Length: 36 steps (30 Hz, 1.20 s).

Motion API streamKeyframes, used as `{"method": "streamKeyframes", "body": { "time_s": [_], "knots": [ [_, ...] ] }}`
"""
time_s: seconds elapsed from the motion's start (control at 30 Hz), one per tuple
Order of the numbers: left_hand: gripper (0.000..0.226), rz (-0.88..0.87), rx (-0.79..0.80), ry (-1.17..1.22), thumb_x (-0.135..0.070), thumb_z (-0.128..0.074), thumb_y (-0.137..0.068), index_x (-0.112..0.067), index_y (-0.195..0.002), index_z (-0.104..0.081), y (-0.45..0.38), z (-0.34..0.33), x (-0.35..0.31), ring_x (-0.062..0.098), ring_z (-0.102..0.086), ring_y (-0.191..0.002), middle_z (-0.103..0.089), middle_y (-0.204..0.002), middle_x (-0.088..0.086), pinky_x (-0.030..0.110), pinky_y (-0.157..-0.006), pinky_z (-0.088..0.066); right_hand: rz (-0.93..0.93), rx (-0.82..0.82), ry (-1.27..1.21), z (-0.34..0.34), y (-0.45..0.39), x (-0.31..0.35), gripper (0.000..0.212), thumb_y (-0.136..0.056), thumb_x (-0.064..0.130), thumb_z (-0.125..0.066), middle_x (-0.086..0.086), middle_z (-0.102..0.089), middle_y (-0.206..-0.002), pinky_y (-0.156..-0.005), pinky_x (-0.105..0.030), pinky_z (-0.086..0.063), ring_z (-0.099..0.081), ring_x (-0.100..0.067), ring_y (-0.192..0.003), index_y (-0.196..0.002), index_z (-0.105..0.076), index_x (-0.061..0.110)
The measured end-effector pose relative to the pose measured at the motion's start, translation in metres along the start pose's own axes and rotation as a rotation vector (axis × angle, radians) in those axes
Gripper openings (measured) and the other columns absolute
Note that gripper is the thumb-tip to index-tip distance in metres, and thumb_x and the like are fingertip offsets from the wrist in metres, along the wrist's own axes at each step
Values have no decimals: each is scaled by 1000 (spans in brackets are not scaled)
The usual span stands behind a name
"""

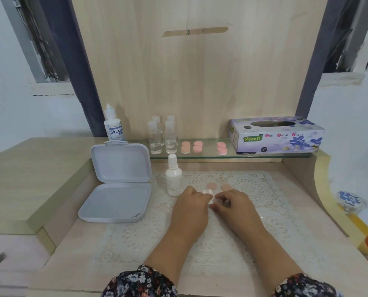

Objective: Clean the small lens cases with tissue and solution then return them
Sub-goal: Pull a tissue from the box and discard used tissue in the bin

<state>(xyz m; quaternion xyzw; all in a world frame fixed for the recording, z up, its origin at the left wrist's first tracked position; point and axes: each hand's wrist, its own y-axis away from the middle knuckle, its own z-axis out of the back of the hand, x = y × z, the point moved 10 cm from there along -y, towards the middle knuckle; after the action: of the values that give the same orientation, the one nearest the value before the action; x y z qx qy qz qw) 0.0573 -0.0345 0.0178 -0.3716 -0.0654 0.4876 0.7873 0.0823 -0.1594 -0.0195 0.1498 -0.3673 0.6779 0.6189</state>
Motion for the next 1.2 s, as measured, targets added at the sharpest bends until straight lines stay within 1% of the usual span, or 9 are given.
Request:
{"method": "streamKeyframes", "body": {
  "time_s": [0.1, 0.2, 0.3, 0.4, 0.5, 0.63, 0.8, 0.97, 1.2],
  "knots": [
    [38, -17, 27, -61, 5, -80, -51, -15, -83, -73, -1, -4, -6, 15, -53, -58, -55, -63, -1, 20, -45, -44, 0, -2, 20, 0, 0, 1, 23, -84, 40, -67, 13, -60, -93, -82, -25, -44, -52, -10, -95, -101, -71, 24],
    [36, 143, 134, 5, -3, -56, -87, -17, -120, -60, -2, -16, 9, 21, -54, -88, -54, -101, 6, 27, -73, -45, -10, 9, 15, 1, 2, 3, 27, -83, 41, -69, 12, -60, -94, -82, -25, -41, -49, -10, -95, -102, -71, 22],
    [19, 356, 113, 277, -10, -48, -95, -22, -106, -58, -2, -19, 30, 19, -53, -91, -53, -104, 4, 28, -80, -45, -18, 24, 22, 0, 2, 2, 28, -84, 37, -69, 11, -60, -97, -85, -26, -42, -49, -10, -97, -107, -71, 22],
    [18, 478, -113, 444, -8, -52, -93, -26, -95, -56, 1, 1, 46, 7, -52, -89, -57, -101, 2, 13, -79, -41, -32, 39, 21, 1, 1, 1, 29, -84, 36, -69, 12, -59, -98, -89, -29, -43, -50, -11, -99, -108, -70, 22],
    [21, 298, -159, 363, -4, -57, -90, -19, -103, -64, 0, 10, 27, -2, -50, -88, -58, -100, 0, 7, -78, -38, -50, 48, -17, 1, 3, 2, 24, -83, 36, -70, 12, -60, -96, -87, -31, -45, -52, -11, -97, -103, -70, 24],
    [26, 110, 32, 271, -8, -47, -87, -16, -105, -63, -5, -10, -2, 19, -54, -84, -59, -92, 7, 33, -73, -49, -49, 29, -73, 4, 5, 3, 9, -81, 31, -66, 7, -59, -73, -64, -29, -47, -57, -15, -73, -77, -61, 24],
    [31, 71, 177, 122, -3, -49, -87, -16, -113, -58, -3, -22, -8, 23, -52, -83, -52, -98, 8, 36, -71, -48, -153, 105, -258, 6, 10, 0, 32, -81, 19, -70, 12, -61, -86, -67, -18, -45, -59, -3, -80, -104, -56, 37],
    [33, -162, 114, -69, 0, -80, -56, -15, -82, -65, -2, -15, -33, 12, -43, -57, -48, -61, -2, 16, -49, -24, -200, 109, -303, 6, 10, -1, 51, -86, 11, -60, 16, -63, -95, -68, -13, -41, -57, 5, -88, -131, -46, 29],
    [32, -80, 159, -37, 4, -54, -79, -11, -107, -55, -3, -21, -29, 20, -38, -74, -47, -86, 5, 28, -60, -27, -247, 78, -339, 6, 11, -8, 61, -82, 3, -61, 7, -67, -93, -75, -24, -48, -60, -4, -88, -135, -40, 23]
  ]
}}
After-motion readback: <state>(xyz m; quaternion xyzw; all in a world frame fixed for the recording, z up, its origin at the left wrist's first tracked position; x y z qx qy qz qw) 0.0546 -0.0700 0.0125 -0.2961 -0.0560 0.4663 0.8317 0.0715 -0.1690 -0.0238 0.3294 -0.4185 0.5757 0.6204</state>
